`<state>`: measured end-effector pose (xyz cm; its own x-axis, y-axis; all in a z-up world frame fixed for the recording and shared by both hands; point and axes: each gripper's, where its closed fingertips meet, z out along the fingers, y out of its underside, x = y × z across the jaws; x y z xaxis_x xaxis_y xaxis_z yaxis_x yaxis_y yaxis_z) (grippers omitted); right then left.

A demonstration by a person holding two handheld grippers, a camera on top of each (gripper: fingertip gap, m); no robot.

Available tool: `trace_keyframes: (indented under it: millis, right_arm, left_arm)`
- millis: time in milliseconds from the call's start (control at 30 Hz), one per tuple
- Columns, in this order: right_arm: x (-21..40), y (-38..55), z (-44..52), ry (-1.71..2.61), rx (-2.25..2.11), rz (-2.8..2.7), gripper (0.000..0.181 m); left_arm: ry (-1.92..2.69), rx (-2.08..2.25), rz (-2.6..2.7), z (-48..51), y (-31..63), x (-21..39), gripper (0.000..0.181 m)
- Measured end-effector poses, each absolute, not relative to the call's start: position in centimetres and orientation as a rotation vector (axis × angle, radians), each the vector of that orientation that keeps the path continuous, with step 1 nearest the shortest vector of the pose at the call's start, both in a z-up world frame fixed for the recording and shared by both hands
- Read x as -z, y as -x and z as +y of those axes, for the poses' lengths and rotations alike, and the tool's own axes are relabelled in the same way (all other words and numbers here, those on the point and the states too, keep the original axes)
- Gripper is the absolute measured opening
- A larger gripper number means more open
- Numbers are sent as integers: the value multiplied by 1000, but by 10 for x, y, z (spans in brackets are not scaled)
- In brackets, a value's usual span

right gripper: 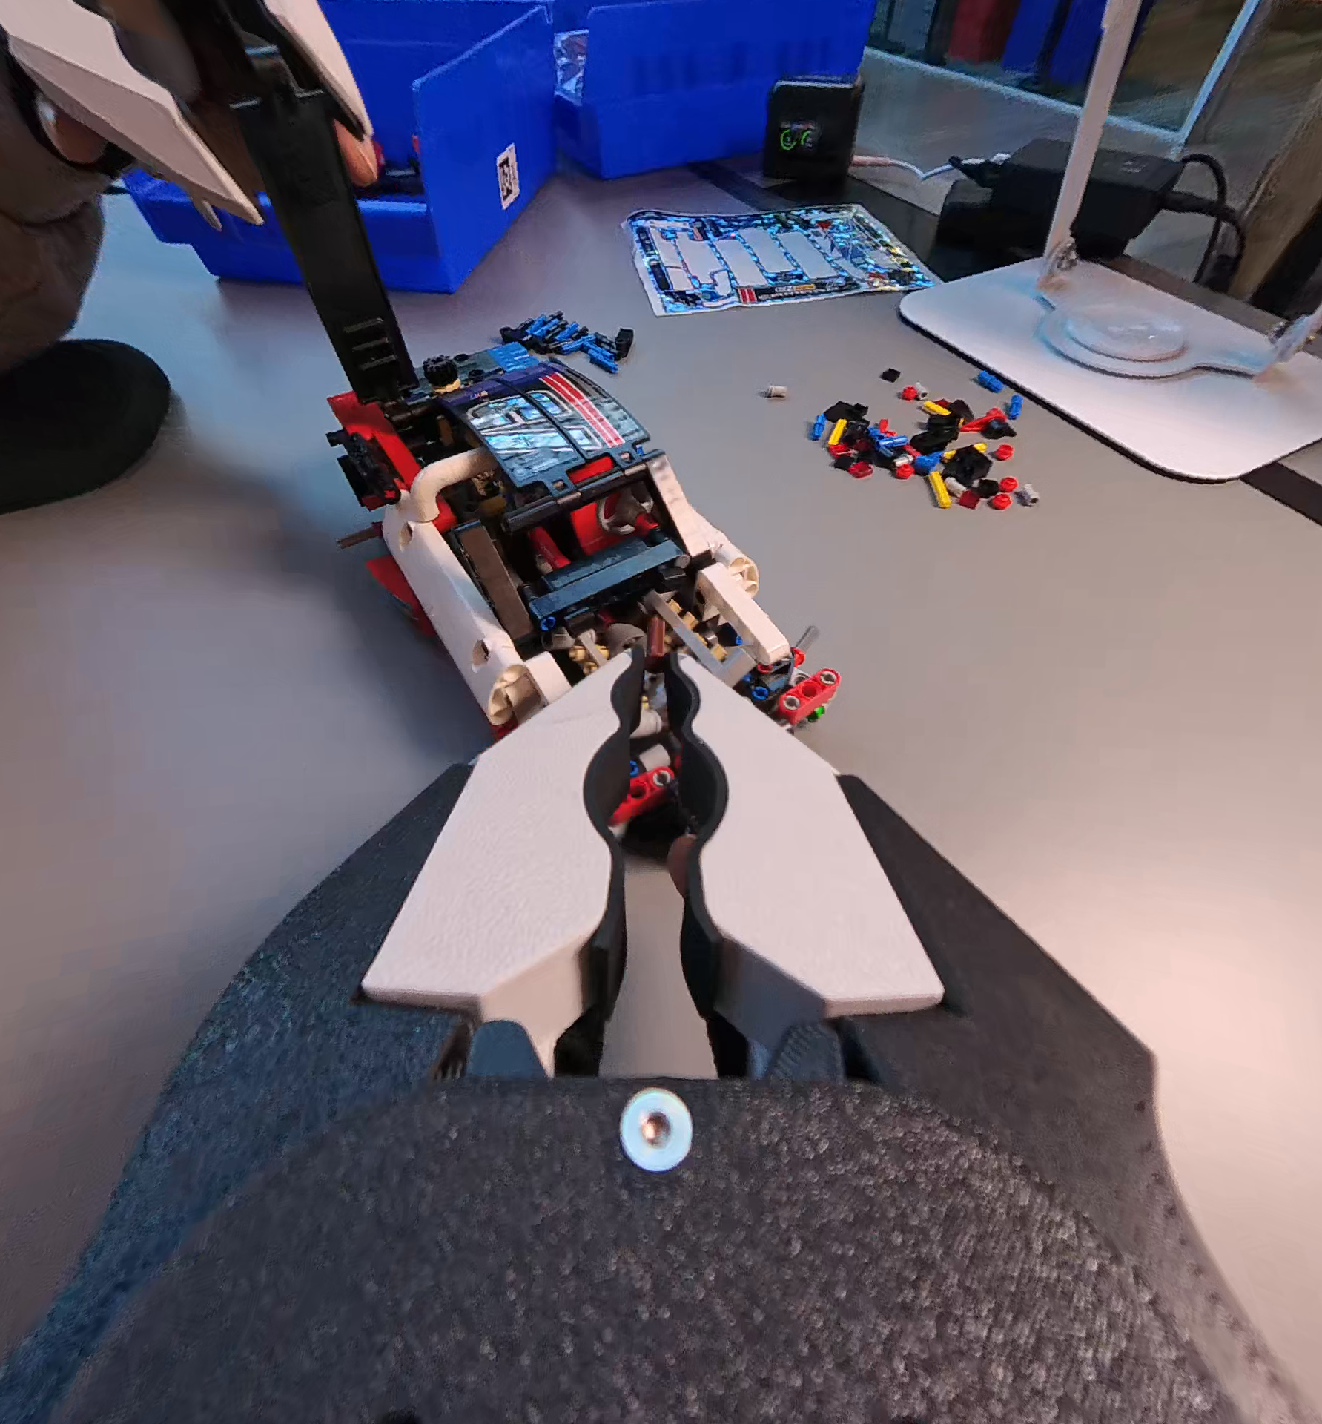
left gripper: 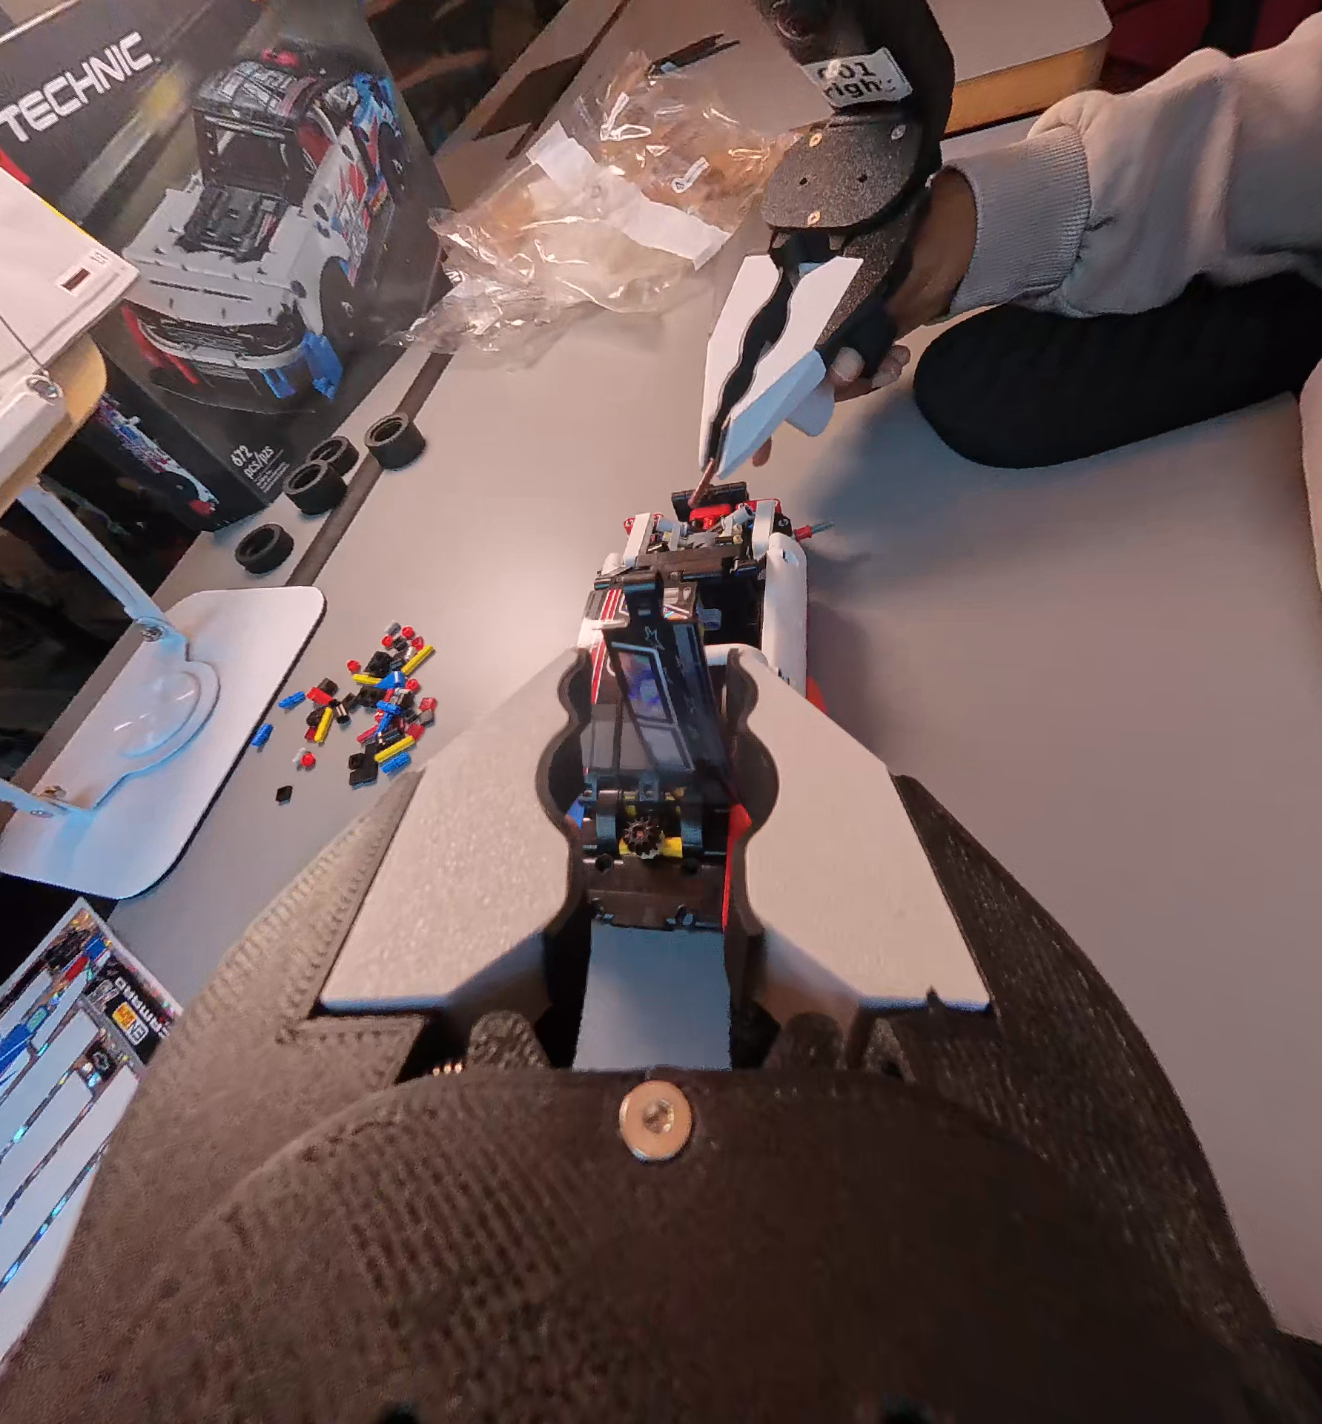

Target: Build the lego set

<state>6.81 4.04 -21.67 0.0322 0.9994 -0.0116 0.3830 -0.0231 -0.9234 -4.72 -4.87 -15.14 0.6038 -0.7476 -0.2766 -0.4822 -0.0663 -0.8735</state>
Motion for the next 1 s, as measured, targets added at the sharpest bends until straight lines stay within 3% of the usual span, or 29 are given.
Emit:
trace_keyframes:
  millis: [133,367,1000]
  right_arm:
    - [208,-55,27,1474,-982,-1495,2]
    - [205,-31,0,1361,-968,-1657,2]
    - [210,-35,5,1414,-959,-1629,2]
  left_arm:
    - [1680,332,937,-59,57,146,32]
    - [1649,218,973,-49,36,151,12]
    - [1747,17,1393,-23,-15,208,3]
